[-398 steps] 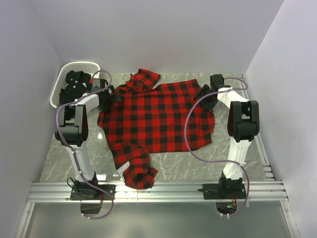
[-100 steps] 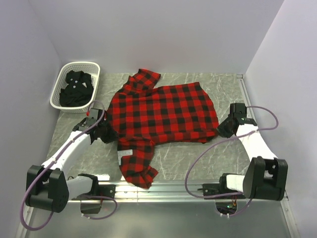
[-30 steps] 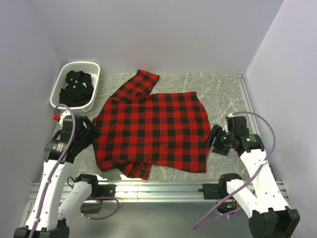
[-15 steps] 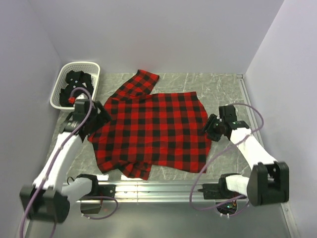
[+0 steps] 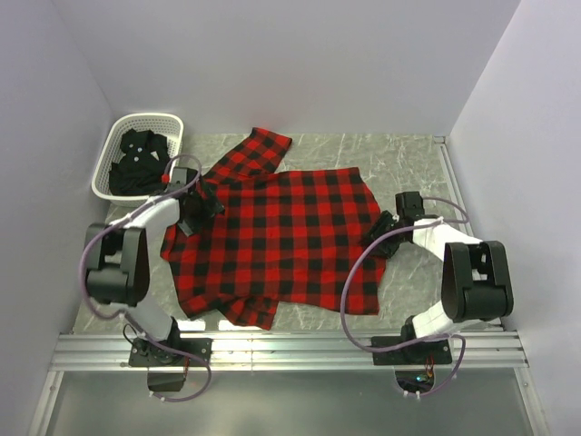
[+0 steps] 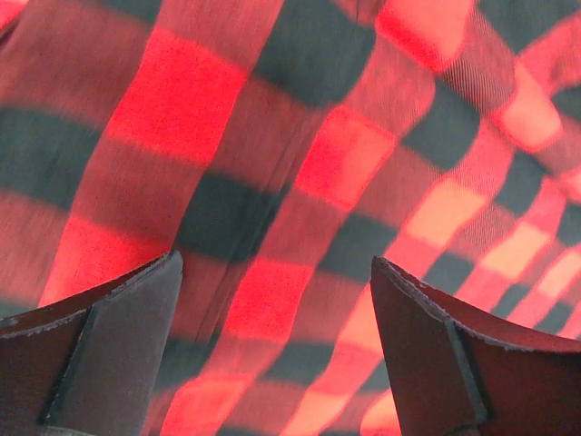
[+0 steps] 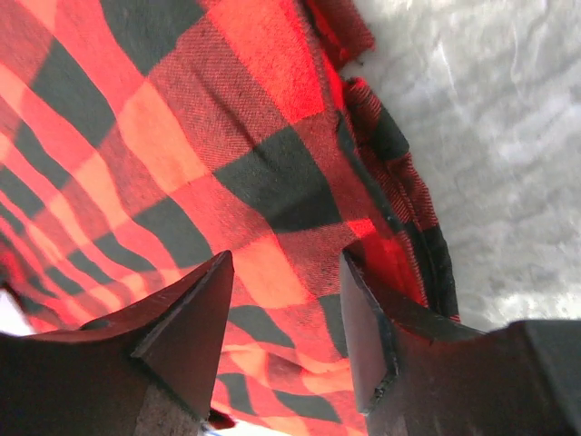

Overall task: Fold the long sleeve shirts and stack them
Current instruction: Fold the shirt

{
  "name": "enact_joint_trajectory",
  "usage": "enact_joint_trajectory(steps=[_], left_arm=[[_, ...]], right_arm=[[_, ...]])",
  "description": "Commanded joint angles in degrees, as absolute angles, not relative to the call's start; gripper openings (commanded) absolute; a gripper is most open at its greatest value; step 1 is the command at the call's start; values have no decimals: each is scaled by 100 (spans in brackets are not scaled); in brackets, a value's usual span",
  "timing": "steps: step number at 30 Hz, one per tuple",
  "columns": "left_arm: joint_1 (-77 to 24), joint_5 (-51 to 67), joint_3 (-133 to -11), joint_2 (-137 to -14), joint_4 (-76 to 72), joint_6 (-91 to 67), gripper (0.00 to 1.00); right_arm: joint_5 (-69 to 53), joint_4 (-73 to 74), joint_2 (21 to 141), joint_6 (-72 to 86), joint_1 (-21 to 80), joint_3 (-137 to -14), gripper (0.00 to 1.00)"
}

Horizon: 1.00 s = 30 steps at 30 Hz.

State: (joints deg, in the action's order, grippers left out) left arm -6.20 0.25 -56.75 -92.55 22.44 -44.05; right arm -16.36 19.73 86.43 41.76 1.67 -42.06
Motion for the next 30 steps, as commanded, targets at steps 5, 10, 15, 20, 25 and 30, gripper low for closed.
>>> enact_joint_trajectory(steps=[5, 10, 15, 20, 25, 30], left_arm=[[-598, 298, -6635, -10625, 1793, -4561, 91], [-598, 562, -7592, -11539, 1872, -4693, 91], [-641, 913, -8506, -12206, 1951, -4921, 91], [-817, 1064, -9052, -12454, 1925, -4957, 94], [-879, 1160, -9150, -12043, 1697, -4782, 99], [-879, 460, -8212, -10342, 1494, -4649, 99]], right_arm=[[-1284, 1810, 9403, 4491, -368, -4561, 61], [-1029, 2223, 9948, 4456, -536, -5430, 64], [-713, 2417, 10406, 4509, -817, -6177, 66], [-335, 2558, 10704, 4526, -1063, -6792, 66], [-124, 2716, 10409, 4298, -1081, -7154, 66], [263, 2777, 9336, 4210, -810, -6743, 66]])
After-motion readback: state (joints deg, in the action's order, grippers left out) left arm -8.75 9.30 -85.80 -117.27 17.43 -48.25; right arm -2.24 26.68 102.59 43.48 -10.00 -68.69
